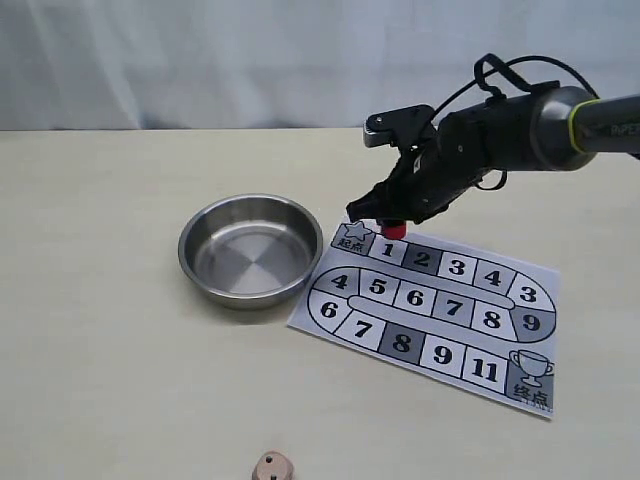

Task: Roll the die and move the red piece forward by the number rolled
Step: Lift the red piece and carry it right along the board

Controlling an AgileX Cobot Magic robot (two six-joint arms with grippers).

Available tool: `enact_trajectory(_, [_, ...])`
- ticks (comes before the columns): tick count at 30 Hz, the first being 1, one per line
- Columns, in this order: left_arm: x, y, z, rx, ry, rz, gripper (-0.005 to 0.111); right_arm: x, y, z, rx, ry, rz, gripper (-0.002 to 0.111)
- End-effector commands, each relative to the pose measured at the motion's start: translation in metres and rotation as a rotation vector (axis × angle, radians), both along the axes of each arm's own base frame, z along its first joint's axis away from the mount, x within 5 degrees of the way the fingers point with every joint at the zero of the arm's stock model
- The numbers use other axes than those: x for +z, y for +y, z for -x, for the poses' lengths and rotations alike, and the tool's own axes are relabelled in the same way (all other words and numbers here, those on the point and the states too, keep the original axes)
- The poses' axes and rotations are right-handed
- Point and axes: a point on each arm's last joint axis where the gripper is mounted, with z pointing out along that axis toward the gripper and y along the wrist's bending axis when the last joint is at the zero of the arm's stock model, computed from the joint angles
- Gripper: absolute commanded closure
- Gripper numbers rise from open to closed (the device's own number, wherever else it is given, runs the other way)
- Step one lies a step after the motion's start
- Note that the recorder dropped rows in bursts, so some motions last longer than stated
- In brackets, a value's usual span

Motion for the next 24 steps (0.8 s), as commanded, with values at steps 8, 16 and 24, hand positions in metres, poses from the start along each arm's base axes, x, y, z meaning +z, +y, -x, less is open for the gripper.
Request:
enact_trajectory(8, [0.003,0.000,0.000,-0.001,-0.016,0.003,0.107,-0.036,0.005,0.000,0.013,0.060,0.018,0.104])
enact_trajectory(16, [0.003,0.000,0.000,-0.001,-0.016,0.003,0.107,-0.011,0.005,-0.002,0.018,-0.008,0.001,0.104])
enact_trajectory(24, [0.003,0.000,0.000,-0.001,-0.016,0.003,0.107,0.010,-0.023,-0.003,-0.035,0.011,0.030,0.104])
